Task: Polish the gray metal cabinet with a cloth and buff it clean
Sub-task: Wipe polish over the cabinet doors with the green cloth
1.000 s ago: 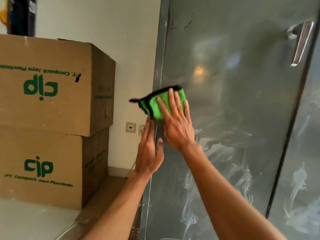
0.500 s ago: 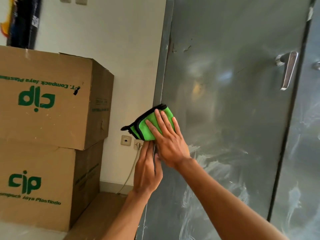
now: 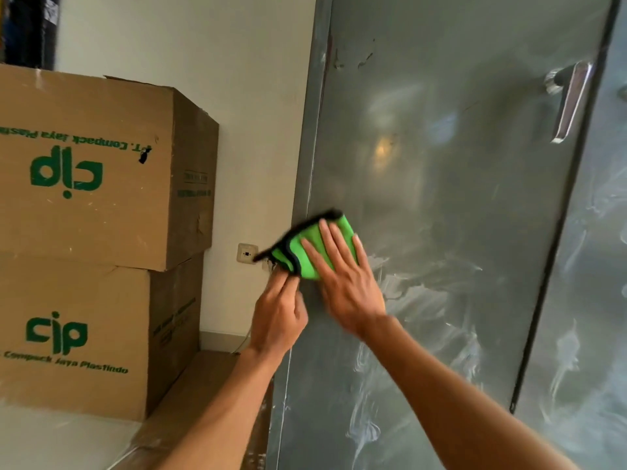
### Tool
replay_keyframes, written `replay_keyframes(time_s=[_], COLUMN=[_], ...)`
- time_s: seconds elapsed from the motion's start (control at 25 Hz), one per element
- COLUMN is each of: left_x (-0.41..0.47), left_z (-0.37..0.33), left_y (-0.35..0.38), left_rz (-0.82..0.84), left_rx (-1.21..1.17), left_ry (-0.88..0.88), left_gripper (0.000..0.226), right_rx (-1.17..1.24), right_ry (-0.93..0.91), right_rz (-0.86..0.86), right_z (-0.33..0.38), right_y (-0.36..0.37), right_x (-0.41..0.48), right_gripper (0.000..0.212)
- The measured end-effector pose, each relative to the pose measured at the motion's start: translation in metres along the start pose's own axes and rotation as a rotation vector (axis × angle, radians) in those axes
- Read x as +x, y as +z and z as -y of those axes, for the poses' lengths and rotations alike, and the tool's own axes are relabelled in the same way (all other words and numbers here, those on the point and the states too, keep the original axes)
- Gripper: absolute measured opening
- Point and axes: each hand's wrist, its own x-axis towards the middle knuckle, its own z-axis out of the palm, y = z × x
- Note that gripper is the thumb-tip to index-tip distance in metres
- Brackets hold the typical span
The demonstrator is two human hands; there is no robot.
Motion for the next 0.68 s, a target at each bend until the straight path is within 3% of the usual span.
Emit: replay_keyframes(time_s=[0.08,0.16,0.28,0.4,0.48,0.6,0.68], left_x=[-0.022,-0.027,-0.006,0.002,-0.001,-0.018,-0.022], left_z=[0.003,-0.004,-0.027,-0.041,-0.035,-0.030,-0.032], left_y=[-0.009,-0.014,-0.013,-0.010,-0.006,0.006,0.013], left_rz=[0.037,0.067,-0.014,-0.073,-0.091,0.023,0.063], left_rx=[0.088,0.067,-0.030,-0.086,-0.063,0.014,0.050], left_ry=[0.139,0.186,0.028,-0.071,-0.074,-0.027,0.017], left_gripper=[0.026,0.029,0.046,0.052,0.054,0.055,0.050], right_rx=[-0.048,-0.041,0.049,0.067,0.050,-0.005,-0.027], right_ry=[-0.012,-0.051,0.156,0.307,0.224,0.092,0.053], right_rz=[0.057,0.045,-0.066,-0.052,-0.002,0.104,0.116], right_z=[0.001,-0.016,-0.032,-0.020,-0.007,-0.001,-0.014], right_y=[0.009,0.003,-0.020,-0.019,-0.003,0.018,0.015], right_x=[-0.050,-0.047,0.007,0.014,-0.031,-0.120,-0.124], right_gripper=[0.081,0.080,0.075,0.077,0.080,0.084,0.079])
